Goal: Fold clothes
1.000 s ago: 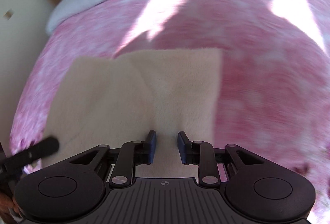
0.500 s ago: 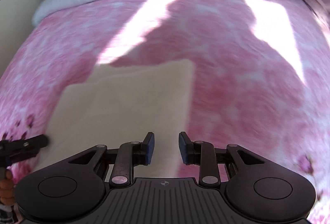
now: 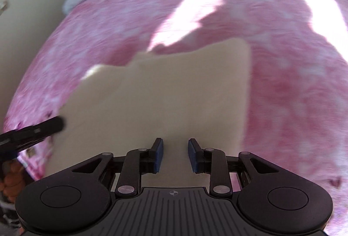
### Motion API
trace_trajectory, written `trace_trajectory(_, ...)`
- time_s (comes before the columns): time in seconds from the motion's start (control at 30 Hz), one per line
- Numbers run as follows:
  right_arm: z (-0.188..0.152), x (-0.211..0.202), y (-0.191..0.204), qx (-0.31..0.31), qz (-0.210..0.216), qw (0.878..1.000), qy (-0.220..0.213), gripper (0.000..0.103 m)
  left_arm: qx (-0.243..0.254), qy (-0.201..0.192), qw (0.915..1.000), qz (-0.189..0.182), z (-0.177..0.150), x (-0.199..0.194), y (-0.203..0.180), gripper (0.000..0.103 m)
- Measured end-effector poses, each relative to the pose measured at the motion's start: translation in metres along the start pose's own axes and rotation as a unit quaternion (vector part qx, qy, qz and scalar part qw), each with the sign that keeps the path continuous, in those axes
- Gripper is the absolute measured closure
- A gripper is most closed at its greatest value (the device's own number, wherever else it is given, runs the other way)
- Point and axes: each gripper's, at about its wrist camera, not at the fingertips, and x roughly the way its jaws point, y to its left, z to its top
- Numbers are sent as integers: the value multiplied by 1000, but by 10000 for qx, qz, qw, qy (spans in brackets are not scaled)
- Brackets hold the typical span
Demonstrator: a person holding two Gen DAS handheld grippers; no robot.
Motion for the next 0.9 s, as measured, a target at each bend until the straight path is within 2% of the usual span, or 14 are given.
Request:
trace_trajectory(0.13,-7,7,13,-255,-171,9994,-170,73,-499,104,9985,-182,-1,7,13,100)
trace_trajectory(0.23,-9,-7,2,-63,-164,9993,-319,73,-897,182,9952,-346,-2,13,22,96)
trace_trajectory(0.27,-10,-14,-4,27,-232,9990,-383,73,-1029,207,9937,-401,-2,15,25,91)
trace_trajectory(0.3,-11,-19,-12,123,-344,9984,-430,73,-1150,223,9920,-464,-1,15,27,81)
trace_trajectory(0.37,-11,-31,-28,316,-567,9965,-524,73,-1210,244,9911,-498,1,16,27,73)
trace_trajectory(0.4,-12,-35,-37,419,-675,9953,-549,73,-1146,246,9920,-460,1,16,27,72)
trace_trajectory(0.53,-16,-18,-62,809,-847,9931,-111,73,-888,253,9952,-310,2,16,24,79)
trace_trajectory(0.57,-19,-11,-63,856,-836,9928,4,73,-824,255,9959,-273,2,16,23,90)
trace_trajectory(0.6,-23,-5,-63,877,-801,9929,115,73,-759,256,9965,-235,2,16,22,94)
trace_trajectory(0.63,-27,-1,-61,885,-827,9925,167,74,-695,258,9971,-198,2,16,21,94)
trace_trajectory(0.73,-29,-1,-45,628,-869,9942,81,91,-500,263,9984,-85,3,16,19,95)
trace_trajectory(0.9,-27,0,-20,265,-887,9957,-5,95,-176,272,9994,103,4,16,15,95)
